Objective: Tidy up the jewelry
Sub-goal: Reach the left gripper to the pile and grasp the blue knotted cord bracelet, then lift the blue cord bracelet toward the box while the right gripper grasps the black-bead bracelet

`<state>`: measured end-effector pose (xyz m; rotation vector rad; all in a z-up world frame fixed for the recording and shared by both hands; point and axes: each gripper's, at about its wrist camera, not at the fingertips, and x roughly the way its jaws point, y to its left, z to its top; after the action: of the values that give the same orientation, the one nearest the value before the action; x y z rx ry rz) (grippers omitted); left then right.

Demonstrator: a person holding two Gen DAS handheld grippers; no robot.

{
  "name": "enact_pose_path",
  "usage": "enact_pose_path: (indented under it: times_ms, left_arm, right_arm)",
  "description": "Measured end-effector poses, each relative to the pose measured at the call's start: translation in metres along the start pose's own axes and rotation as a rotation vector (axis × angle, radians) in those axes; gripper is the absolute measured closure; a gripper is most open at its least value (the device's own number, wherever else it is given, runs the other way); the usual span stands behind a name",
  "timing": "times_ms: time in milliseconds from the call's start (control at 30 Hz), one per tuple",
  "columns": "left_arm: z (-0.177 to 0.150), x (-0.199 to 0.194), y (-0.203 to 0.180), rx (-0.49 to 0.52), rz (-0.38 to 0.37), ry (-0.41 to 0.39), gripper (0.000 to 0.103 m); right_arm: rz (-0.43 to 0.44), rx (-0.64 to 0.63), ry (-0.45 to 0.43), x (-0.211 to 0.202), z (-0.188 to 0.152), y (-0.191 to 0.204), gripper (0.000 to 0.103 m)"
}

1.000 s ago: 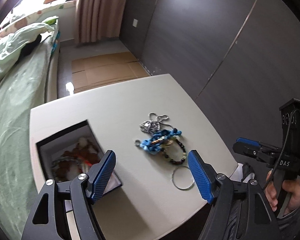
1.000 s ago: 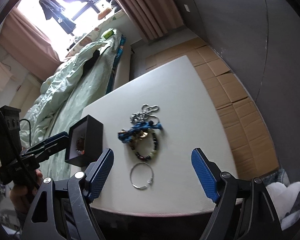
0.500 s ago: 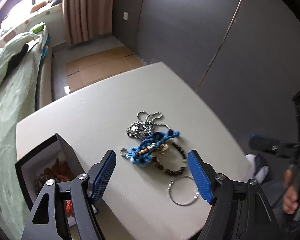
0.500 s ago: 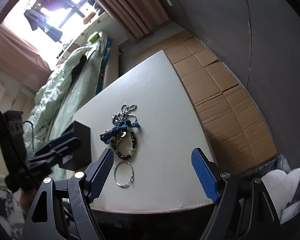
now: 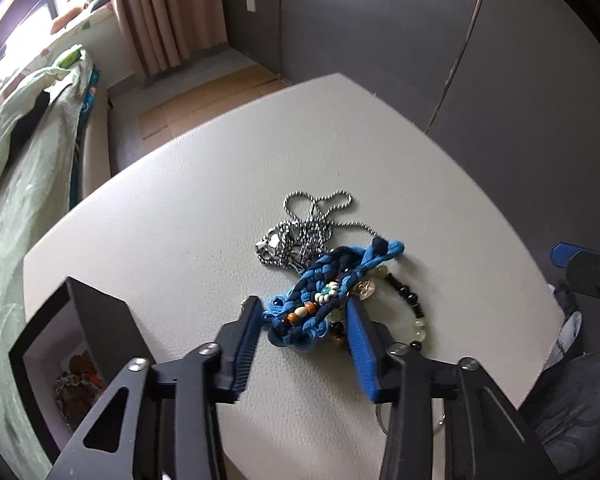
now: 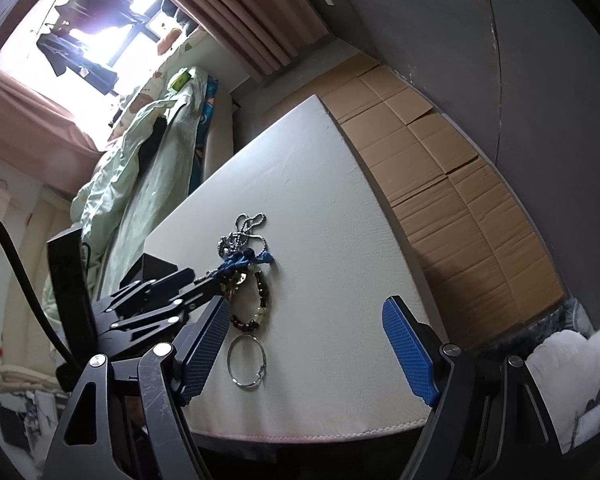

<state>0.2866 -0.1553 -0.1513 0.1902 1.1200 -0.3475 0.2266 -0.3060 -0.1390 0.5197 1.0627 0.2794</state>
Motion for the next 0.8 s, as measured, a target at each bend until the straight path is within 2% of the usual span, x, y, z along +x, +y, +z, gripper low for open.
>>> enact_pose_path:
  times_ms: [33, 67, 100, 167, 300, 433, 600, 733, 800]
  left_arm:
    - [-0.001, 0.0, 0.001, 0.002, -0.002, -0.005, 0.061]
    - [-0.001, -0.001, 0.001, 0.0, -0.007, -0.013, 0.067]
    - [0.0, -0.004, 0.002, -0.005, -0.02, -0.02, 0.085]
    - [0.001, -0.012, 0.006, -0.024, -0.036, -0.034, 0.088]
    - [0.001, -0.026, 0.016, -0.066, -0.099, -0.065, 0.091]
    - [0.002, -0.045, 0.022, -0.088, -0.145, -0.117, 0.091]
    - [0.0, -0.066, 0.026, -0.102, -0.176, -0.163, 0.091]
    - [-0.003, -0.078, 0.033, -0.119, -0.192, -0.189, 0.091]
    - [-0.005, -0.084, 0.038, -0.129, -0.196, -0.199, 0.091]
  right_arm:
    - [0.0, -0.002, 0.001, 0.001, 0.0, 0.001, 0.023]
    - [0.0, -0.006, 0.003, 0.002, 0.001, 0.002, 0.023]
    - [0.0, -0.008, 0.006, 0.004, 0.001, 0.003, 0.024]
    - [-0.002, -0.018, 0.011, 0.007, 0.001, 0.007, 0.026]
    - [-0.005, -0.03, 0.024, 0.014, 0.001, 0.012, 0.037]
    - [-0.014, -0.041, 0.039, 0.022, 0.001, 0.017, 0.04]
    - [-0.023, -0.072, 0.054, 0.032, -0.001, 0.029, 0.053]
    - [-0.044, -0.1, 0.065, 0.041, -0.002, 0.039, 0.056]
    - [-0.062, -0.12, 0.068, 0.046, -0.002, 0.045, 0.062]
